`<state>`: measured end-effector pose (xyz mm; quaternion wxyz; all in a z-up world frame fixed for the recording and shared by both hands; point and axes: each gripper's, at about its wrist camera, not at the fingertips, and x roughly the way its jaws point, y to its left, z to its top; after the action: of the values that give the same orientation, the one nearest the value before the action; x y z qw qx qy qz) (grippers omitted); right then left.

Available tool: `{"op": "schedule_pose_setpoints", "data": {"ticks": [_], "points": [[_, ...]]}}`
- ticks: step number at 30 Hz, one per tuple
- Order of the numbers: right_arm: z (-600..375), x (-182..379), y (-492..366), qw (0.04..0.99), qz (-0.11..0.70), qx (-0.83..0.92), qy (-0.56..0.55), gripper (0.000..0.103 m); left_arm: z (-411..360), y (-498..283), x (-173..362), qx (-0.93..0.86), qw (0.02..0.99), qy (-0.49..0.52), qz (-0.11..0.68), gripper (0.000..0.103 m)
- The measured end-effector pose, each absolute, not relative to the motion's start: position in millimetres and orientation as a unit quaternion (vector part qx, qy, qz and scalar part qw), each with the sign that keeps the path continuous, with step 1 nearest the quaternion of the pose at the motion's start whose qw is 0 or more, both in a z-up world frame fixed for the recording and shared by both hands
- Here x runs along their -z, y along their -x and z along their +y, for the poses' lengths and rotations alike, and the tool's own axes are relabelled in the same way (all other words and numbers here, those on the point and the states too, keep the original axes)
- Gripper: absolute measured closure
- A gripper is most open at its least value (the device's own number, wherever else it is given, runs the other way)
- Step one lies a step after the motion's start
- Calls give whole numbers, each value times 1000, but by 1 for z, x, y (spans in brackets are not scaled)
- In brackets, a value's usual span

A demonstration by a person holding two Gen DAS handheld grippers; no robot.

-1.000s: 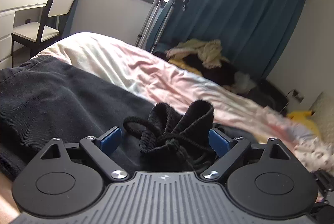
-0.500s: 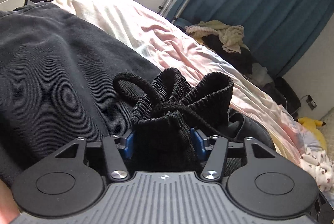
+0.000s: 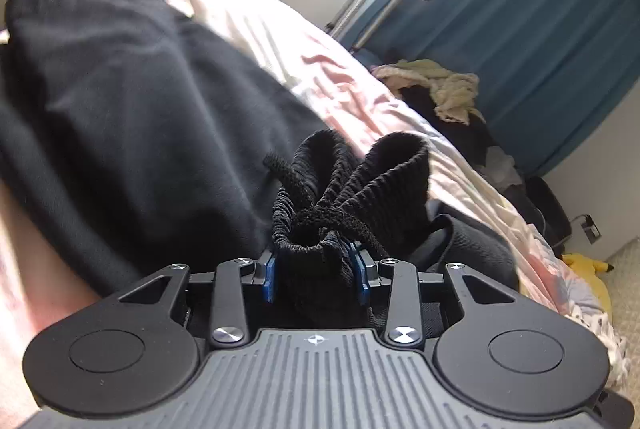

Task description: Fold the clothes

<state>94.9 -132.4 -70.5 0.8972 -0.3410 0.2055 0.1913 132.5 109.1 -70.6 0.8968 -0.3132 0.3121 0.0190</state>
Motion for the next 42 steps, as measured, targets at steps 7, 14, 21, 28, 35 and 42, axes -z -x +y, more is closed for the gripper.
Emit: {"op": "schedule_pose_setpoints", "data": {"ticks": [7, 14, 21, 28, 35, 42], "points": [[-152, 51, -78, 917, 205, -214, 268, 72, 114, -131, 61, -1, 888, 327, 323, 47], [-186, 8, -74, 933, 239, -267, 41, 71, 97, -108, 34, 30, 917, 229, 326, 27], [-152, -18, -160, 917, 294, -269, -27, 67, 103, -117, 48, 62, 895, 258, 357, 19], [-68, -32, -270, 886, 368, -279, 27, 48, 134, -132, 82, 63, 851, 376, 361, 19], [19, -6, -349, 821, 468, -255, 206, 50, 132, -140, 84, 83, 861, 377, 332, 24], [34, 10, -344, 782, 486, -258, 293, 93, 125, -149, 89, 50, 868, 378, 318, 43]]}}
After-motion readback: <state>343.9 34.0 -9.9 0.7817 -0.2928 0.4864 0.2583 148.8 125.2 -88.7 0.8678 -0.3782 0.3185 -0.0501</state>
